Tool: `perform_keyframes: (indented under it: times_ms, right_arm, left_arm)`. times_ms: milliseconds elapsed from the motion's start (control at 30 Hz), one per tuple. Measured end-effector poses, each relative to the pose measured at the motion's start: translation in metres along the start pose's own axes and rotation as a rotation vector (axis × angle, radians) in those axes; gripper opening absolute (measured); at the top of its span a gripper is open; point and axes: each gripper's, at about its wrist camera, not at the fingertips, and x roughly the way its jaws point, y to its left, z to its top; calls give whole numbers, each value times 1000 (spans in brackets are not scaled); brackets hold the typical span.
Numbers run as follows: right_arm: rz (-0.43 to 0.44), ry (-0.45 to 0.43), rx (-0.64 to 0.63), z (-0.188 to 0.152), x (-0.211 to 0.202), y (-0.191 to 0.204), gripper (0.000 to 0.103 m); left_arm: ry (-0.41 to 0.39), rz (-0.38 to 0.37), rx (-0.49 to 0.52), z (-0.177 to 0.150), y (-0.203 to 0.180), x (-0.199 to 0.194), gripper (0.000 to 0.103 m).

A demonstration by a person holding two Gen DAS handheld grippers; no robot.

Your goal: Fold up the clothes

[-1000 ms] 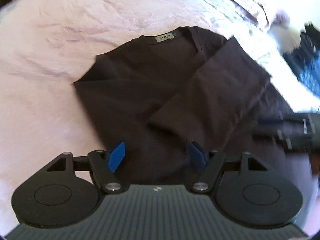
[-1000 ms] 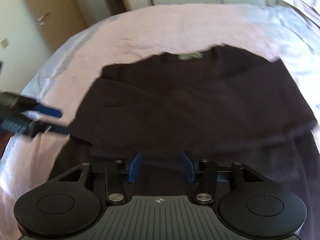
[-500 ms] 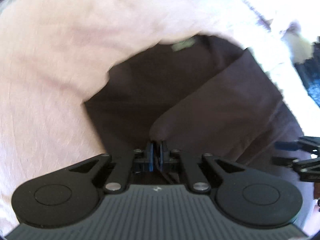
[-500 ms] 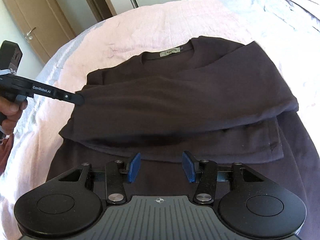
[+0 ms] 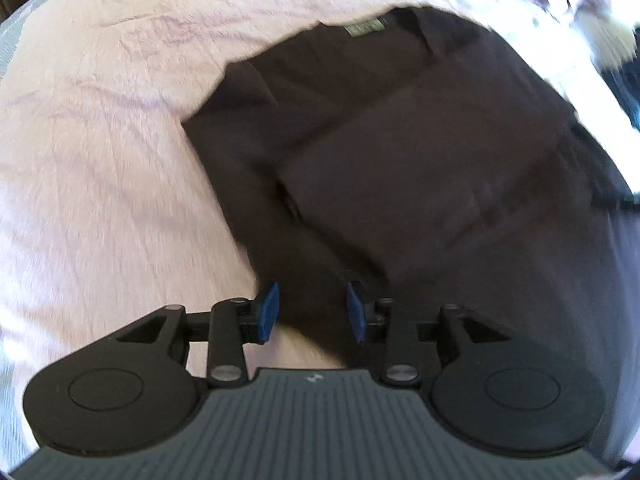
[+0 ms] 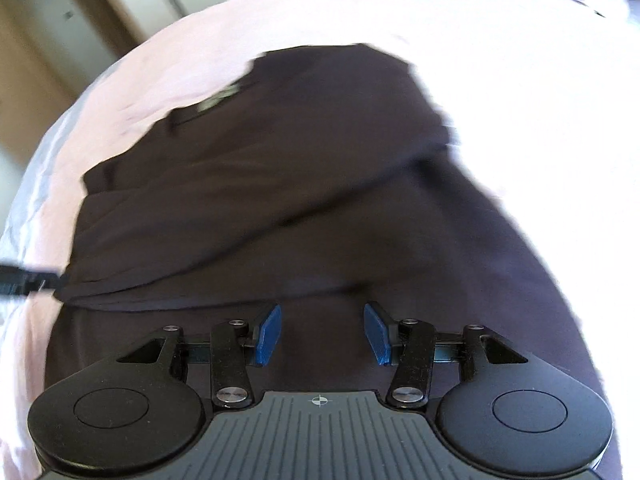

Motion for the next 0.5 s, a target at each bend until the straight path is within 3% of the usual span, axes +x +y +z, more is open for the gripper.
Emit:
perform_keyframes:
  times_ms: [100, 267, 500]
  right_arm:
    - [-37, 12, 14, -10, -18, -25, 50]
    - [-32, 67, 26, -30, -37, -58, 50]
    - [-66, 141, -20, -54, -59, -79, 50]
  left_arm:
    - [-6, -2, 93, -40, -24, -24, 36]
    - [23, -62, 97, -85, -62, -36, 39]
    - [51, 5, 150, -126, -92, -33, 41]
